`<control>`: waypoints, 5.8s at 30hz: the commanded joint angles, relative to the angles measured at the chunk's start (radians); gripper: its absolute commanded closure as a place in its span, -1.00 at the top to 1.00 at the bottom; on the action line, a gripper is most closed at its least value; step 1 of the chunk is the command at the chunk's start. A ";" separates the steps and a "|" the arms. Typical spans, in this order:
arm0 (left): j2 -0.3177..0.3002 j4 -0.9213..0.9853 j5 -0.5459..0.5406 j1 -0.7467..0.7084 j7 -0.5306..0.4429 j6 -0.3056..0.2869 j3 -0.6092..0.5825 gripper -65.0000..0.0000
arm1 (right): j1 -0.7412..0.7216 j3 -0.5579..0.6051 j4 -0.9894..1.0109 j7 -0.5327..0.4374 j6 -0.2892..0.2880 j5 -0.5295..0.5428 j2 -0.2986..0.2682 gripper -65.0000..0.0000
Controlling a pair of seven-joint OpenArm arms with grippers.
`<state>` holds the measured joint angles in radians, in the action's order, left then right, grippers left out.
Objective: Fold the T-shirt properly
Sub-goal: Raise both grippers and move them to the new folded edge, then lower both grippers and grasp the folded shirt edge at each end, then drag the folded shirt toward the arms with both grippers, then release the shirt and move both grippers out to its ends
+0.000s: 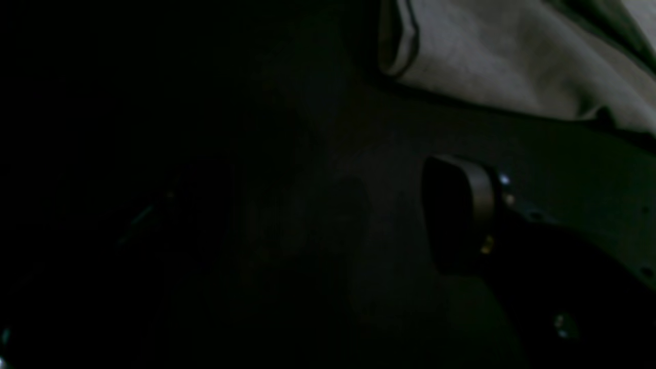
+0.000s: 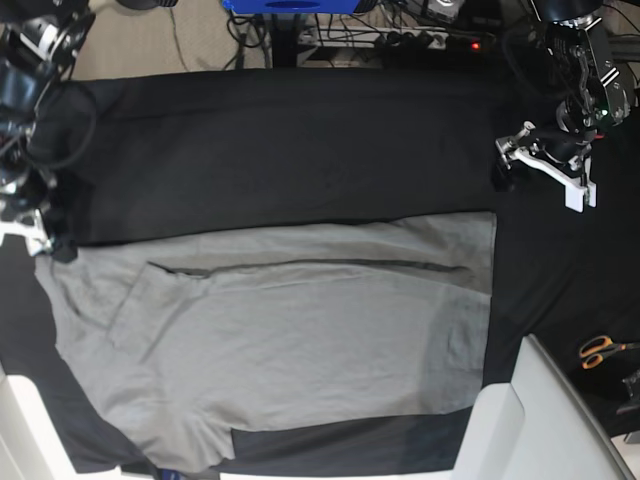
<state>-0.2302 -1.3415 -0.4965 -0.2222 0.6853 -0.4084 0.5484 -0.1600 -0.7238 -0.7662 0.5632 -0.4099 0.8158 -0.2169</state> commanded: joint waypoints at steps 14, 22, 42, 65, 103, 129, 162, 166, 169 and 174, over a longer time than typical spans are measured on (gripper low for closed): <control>-0.013 -0.013 -0.008 0.007 -0.019 -0.007 0.005 0.73 | -0.148 -0.102 0.258 -0.067 -0.008 0.007 -0.109 0.38; -0.013 -0.013 -0.008 0.008 -0.019 -0.007 0.005 0.73 | -0.166 -0.102 0.261 -0.068 -0.010 0.006 -0.102 0.38; -0.013 -0.011 -0.008 0.050 -0.019 -0.007 0.006 0.73 | -0.226 -0.101 0.261 -0.068 -0.010 0.004 -0.063 -0.40; 0.071 0.280 -0.153 0.129 -0.194 -0.237 0.040 0.73 | -0.215 -0.099 0.314 -0.061 -0.013 0.004 -0.069 -0.98; 0.090 0.485 -0.052 0.360 -0.175 -0.162 0.019 -1.00 | -0.211 -0.099 0.314 -0.064 -0.014 0.004 -0.069 -0.99; 0.045 0.377 -0.052 0.329 -0.008 -0.048 0.017 -1.00 | -0.181 -0.109 0.291 -0.064 -0.008 0.006 -0.071 -1.00; 0.047 -0.123 -0.054 -0.110 0.104 -0.050 0.025 -1.00 | 0.337 -0.250 -0.523 0.294 0.127 0.017 0.152 -1.00; 0.047 -0.128 -0.052 -0.139 0.103 -0.051 0.025 -1.00 | 0.385 -0.250 -0.528 0.292 0.127 0.067 0.152 -1.00; 0.047 -0.128 -0.052 -0.153 0.103 -0.051 0.025 -1.00 | 0.422 -0.248 -0.528 0.292 0.127 0.122 0.150 -1.00; 0.045 -0.129 -0.052 -0.167 0.101 -0.051 0.026 -1.00 | 0.449 -0.248 -0.528 0.292 0.127 0.124 0.149 -1.00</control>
<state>-0.1692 -1.4513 -0.5465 -0.3882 0.8009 -0.4561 0.5659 0.2832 -0.9668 -1.2751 0.8719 -0.2764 0.9215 -0.0483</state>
